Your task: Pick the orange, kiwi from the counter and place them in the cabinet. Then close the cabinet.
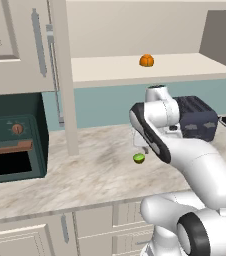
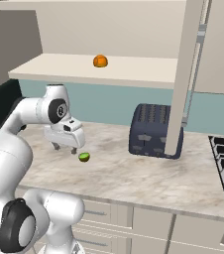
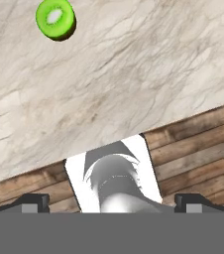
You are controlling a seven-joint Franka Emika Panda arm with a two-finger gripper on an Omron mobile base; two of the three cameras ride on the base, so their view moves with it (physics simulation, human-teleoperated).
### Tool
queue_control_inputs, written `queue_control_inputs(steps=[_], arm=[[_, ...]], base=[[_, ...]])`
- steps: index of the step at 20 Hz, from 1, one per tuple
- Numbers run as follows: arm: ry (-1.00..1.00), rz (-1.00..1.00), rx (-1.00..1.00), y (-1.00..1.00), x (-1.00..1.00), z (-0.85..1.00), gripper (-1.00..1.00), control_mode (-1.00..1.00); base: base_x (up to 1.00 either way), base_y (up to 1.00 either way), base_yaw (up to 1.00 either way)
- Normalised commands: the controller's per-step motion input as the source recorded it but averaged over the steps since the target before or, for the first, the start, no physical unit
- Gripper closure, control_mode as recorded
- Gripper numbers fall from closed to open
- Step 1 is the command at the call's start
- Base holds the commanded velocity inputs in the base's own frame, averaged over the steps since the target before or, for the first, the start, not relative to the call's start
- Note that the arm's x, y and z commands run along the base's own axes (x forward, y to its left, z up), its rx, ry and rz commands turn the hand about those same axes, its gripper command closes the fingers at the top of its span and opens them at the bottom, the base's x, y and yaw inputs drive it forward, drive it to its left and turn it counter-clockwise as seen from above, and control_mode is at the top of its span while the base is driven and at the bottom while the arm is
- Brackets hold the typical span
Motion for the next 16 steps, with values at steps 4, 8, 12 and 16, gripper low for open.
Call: queue_control_inputs(steps=[4, 8, 12, 16], arm=[[-0.19, 0.02, 0.06, 0.04, 0.00, -0.41, -1.00, -1.00], [-0.15, 0.00, 0.01, 0.00, 0.00, -0.38, -1.00, -1.00], [-0.04, 0.00, 0.00, 0.00, 0.31, -0.26, -1.00, -1.00], [-0.04, 0.00, 0.00, 0.00, 0.53, -0.16, -1.00, -1.00]], base=[[0.00, 0.00, 0.00], [0.00, 0.00, 0.00], [0.00, 0.00, 0.00], [0.00, 0.00, 0.00]])
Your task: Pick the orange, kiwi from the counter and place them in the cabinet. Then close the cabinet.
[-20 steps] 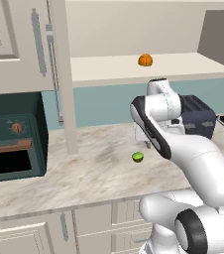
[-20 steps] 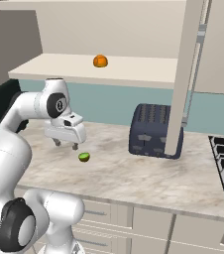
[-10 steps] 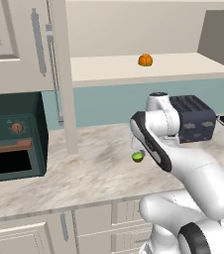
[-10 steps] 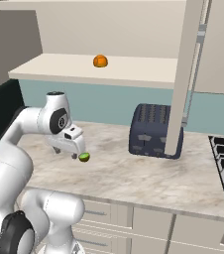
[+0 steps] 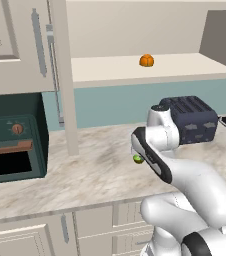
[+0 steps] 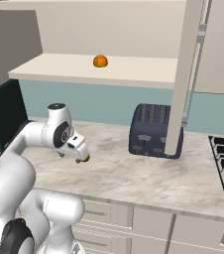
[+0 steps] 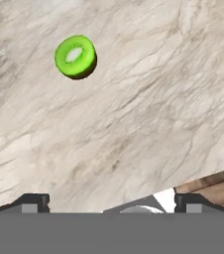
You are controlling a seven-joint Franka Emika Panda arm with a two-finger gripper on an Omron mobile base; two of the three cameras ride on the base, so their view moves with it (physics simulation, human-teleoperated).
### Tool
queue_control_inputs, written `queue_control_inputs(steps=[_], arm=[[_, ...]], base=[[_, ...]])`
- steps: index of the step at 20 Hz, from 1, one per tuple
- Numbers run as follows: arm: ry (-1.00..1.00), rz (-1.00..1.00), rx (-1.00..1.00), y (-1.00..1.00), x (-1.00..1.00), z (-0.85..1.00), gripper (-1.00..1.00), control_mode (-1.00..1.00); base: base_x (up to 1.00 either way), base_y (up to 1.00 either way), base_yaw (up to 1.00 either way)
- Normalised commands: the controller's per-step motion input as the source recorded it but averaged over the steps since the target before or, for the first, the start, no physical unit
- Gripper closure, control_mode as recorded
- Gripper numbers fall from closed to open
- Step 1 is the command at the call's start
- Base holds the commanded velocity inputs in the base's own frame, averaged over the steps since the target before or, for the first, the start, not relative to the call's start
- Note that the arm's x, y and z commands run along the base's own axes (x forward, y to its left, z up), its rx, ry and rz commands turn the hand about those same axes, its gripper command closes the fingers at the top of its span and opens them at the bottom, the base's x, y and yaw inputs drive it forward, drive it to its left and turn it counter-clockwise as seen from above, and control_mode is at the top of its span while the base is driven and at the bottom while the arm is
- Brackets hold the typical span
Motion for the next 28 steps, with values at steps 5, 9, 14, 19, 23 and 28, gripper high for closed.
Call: queue_control_inputs(steps=[5, 9, 14, 19, 23, 28], arm=[[-0.04, 0.00, 0.00, 0.00, 0.58, -0.06, -1.00, -1.00], [-0.02, 0.00, 0.00, 0.00, 0.42, -0.09, -1.00, -1.00], [0.00, 0.00, 0.00, 0.00, 0.23, -0.21, -1.00, -1.00], [-0.02, 0.00, 0.00, 0.00, 0.14, -0.25, -1.00, -1.00], [-0.01, 0.00, 0.00, 0.00, 0.19, -0.27, -1.00, -1.00], [-0.02, 0.00, 0.00, 0.00, 0.26, -0.29, -1.00, -1.00]], base=[[0.00, 0.00, 0.00], [0.00, 0.00, 0.00], [0.00, 0.00, 0.00], [0.00, 0.00, 0.00], [0.00, 0.00, 0.00], [0.00, 0.00, 0.00]])
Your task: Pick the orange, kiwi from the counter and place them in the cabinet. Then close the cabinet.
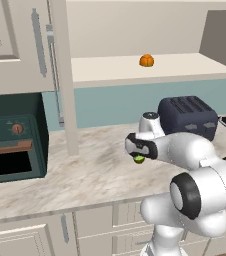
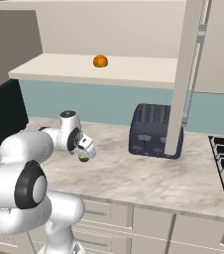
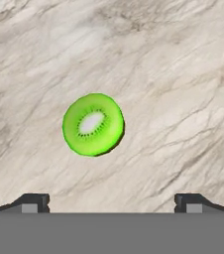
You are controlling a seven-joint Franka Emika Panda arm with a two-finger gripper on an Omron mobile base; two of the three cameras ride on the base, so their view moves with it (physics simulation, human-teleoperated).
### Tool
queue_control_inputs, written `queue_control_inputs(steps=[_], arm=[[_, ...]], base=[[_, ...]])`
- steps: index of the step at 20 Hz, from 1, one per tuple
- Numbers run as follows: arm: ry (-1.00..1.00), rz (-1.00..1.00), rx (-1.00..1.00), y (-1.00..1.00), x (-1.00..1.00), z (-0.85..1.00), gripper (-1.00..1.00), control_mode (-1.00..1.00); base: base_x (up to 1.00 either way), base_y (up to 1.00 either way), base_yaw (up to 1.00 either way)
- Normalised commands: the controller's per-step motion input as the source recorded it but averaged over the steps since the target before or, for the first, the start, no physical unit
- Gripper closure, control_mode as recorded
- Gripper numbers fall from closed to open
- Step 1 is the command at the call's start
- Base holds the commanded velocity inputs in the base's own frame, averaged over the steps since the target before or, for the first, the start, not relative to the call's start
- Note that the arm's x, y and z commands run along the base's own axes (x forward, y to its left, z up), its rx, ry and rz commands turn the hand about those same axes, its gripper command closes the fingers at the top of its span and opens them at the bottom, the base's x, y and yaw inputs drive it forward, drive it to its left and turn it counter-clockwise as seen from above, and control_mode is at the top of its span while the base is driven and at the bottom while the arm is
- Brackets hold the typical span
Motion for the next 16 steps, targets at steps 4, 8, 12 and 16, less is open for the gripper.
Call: queue_control_inputs(steps=[4, 8, 12, 16], arm=[[-0.02, 0.00, 0.00, 0.00, 0.31, -0.29, -1.00, -1.00], [-0.02, 0.00, 0.00, 0.00, 0.34, -0.27, -1.00, -1.00], [-0.02, 0.00, 0.00, 0.00, 0.32, -0.27, -1.00, -1.00], [-0.01, 0.00, 0.00, 0.00, 0.32, -0.26, -1.00, -1.00]], base=[[0.00, 0.00, 0.00], [0.00, 0.00, 0.00], [0.00, 0.00, 0.00], [0.00, 0.00, 0.00]])
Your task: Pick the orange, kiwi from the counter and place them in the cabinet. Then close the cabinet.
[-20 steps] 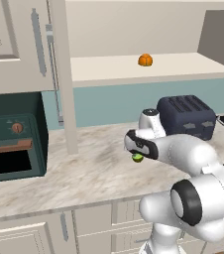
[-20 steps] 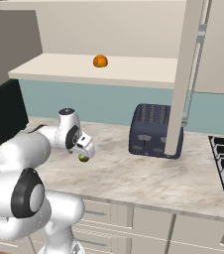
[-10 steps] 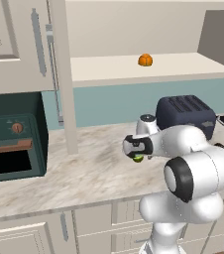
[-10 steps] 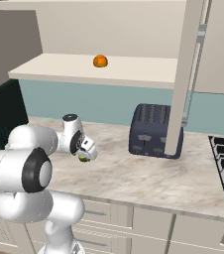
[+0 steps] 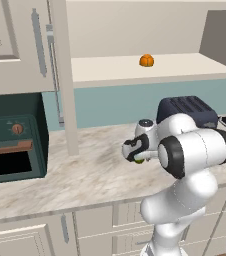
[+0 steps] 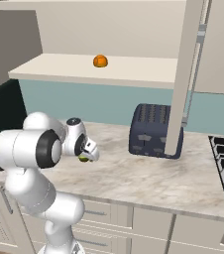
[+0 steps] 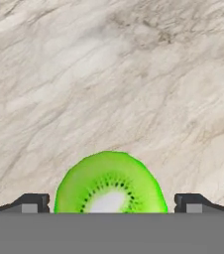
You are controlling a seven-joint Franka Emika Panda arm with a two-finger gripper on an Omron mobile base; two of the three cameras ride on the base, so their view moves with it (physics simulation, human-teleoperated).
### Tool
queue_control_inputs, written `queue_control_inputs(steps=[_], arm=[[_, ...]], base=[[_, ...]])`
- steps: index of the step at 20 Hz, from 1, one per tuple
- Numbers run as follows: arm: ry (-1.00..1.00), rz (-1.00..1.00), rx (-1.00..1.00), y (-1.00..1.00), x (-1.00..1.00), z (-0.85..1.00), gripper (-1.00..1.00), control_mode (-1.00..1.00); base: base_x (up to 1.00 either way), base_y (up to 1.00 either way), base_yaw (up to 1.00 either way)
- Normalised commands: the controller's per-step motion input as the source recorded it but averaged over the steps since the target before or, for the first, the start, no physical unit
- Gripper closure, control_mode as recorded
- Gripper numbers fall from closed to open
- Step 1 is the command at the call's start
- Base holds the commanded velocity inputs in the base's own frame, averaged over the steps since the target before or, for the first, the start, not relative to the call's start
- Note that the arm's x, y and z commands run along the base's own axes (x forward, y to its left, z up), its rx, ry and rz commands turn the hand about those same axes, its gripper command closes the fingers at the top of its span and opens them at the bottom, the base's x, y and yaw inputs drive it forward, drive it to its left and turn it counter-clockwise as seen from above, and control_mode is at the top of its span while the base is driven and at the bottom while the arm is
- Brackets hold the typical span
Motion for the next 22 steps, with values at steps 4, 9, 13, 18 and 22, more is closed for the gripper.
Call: queue_control_inputs(steps=[4, 9, 13, 18, 22], arm=[[0.00, 0.00, 0.00, 0.00, 0.29, -0.28, -1.00, -1.00], [-0.01, 0.00, 0.00, 0.00, 0.02, -0.20, 1.00, -1.00], [-0.08, 0.00, 0.00, 0.00, -0.24, -0.07, 1.00, -1.00], [-0.17, 0.00, 0.04, 0.10, -0.27, 0.44, 1.00, -1.00], [-0.05, 0.00, 0.12, 0.14, -0.12, 0.99, 1.00, -1.00]], base=[[0.00, 0.00, 0.00], [0.00, 0.00, 0.00], [0.00, 0.00, 0.00], [0.00, 0.00, 0.00], [0.00, 0.00, 0.00]])
